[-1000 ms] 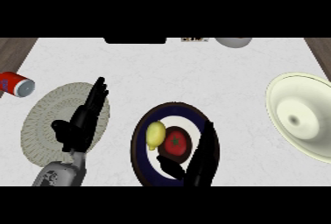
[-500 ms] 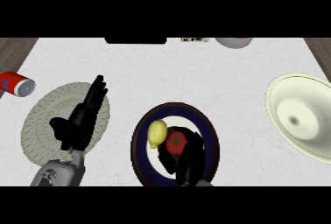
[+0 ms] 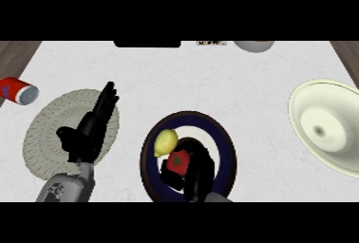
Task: Pick the tomato from the plate and place it in the bowl
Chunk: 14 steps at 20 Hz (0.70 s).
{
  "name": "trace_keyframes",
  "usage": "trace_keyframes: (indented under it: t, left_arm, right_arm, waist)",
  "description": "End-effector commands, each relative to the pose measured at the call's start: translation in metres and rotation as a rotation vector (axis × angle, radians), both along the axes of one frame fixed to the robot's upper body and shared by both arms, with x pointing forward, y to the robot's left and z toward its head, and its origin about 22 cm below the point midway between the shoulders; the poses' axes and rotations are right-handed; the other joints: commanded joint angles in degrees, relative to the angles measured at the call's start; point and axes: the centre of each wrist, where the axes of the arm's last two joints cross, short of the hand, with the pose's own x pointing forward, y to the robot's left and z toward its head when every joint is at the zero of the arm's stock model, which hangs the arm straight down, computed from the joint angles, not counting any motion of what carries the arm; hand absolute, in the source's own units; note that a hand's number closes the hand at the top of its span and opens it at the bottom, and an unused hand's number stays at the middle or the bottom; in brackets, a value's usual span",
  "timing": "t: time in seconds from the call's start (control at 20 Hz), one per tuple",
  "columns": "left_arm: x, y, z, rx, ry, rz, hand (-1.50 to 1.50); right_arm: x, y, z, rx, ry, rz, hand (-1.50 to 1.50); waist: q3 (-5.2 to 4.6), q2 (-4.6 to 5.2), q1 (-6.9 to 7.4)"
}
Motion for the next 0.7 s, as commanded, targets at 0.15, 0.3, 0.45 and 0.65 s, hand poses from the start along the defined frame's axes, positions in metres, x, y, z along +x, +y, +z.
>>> trace_keyframes:
  t: [0.15,0.3,0.45,0.65]
  left_arm:
    - [0.006,0.006,-0.006,0.003,-0.004,0.014,0.00]
    - [0.004,0.012,0.008,0.002,-0.001,0.025,0.00]
    - [-0.002,0.015,-0.006,-0.008,-0.007,0.034,0.00]
    - [-0.010,0.012,-0.004,0.003,0.002,0.044,0.00]
  right_arm:
    - [-0.044,-0.057,0.038,0.017,-0.030,0.287,1.50]
    - [-0.044,-0.080,0.064,0.043,-0.212,0.342,1.50]
    - [-0.034,-0.092,0.088,0.022,-0.334,0.366,1.50]
    - [-0.027,-0.115,0.122,-0.092,-0.471,0.341,1.50]
  waist:
    - [0.18,0.44,-0.50]
    - [0.17,-0.02,-0.46]
    - [0.07,-0.02,-0.61]
    - [-0.03,-0.62,-1.81]
